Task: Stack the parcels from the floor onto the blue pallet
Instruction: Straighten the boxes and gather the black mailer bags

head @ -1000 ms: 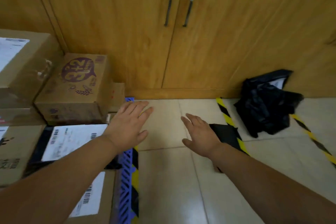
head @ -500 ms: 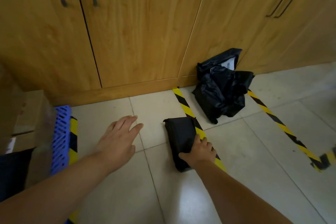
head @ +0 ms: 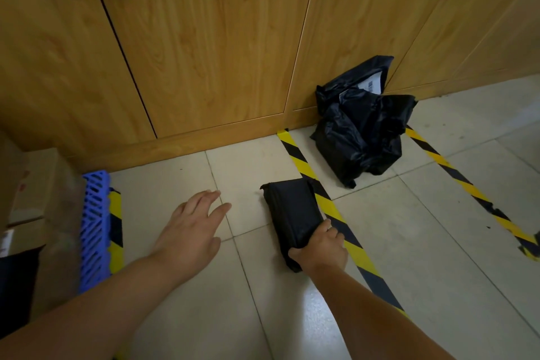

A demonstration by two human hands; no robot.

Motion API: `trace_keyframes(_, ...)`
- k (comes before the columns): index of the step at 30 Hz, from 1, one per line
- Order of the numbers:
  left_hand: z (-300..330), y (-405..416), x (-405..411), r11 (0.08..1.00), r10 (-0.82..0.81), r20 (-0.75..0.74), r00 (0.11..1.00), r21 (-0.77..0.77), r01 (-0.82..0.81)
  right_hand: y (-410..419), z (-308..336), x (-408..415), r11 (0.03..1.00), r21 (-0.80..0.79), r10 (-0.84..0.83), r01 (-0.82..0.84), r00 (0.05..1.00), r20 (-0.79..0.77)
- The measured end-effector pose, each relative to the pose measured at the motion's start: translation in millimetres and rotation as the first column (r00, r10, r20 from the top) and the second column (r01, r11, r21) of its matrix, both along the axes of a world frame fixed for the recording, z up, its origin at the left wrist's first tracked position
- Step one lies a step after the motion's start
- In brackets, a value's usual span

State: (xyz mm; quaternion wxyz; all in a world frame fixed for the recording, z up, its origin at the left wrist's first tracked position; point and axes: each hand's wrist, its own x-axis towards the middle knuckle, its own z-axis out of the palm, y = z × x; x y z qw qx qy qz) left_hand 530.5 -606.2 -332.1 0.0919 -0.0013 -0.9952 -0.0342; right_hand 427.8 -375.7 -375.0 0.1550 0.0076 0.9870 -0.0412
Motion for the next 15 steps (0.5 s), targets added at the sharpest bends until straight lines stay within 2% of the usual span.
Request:
trace_keyframes(4, 8.9, -5.1, 4.5, 1.0, 0.017, 0.0, 1.0, -0.001, -0.017, -2.2, 12.4, 7.2, 0.984, 0.042, 0.178, -0.174, 0.973, -0.149)
trace_keyframes(8, 26.7, -15.0, 10.0, 0.994, 0.106, 0.005, 0.994, 0.029, -0.106, -15.9, 33.6, 12.4, 0.922, 0.096, 0.386, -0.375, 0.87, -0.307)
trace_keyframes(10, 43.6, -23.0, 11.3, 0.973, 0.205, -0.004, 0.979, 0.109, -0.203, -25.2, 46.4, 17.7, 0.872, 0.124, 0.482, -0.473, 0.791, -0.376)
trace_keyframes(13, 74.0, -40.6, 13.4, 0.909, 0.35, 0.076, 0.934, 0.215, -0.358, -40.3, 70.0, 30.7, 0.798, 0.164, 0.587, -0.58, 0.686, -0.43)
trace_keyframes(15, 90.1, -57.1, 17.7, 0.845, 0.389, 0.144, 0.91, 0.338, -0.415, -50.4, 85.7, 39.5, 0.756, 0.186, 0.635, -0.628, 0.632, -0.445)
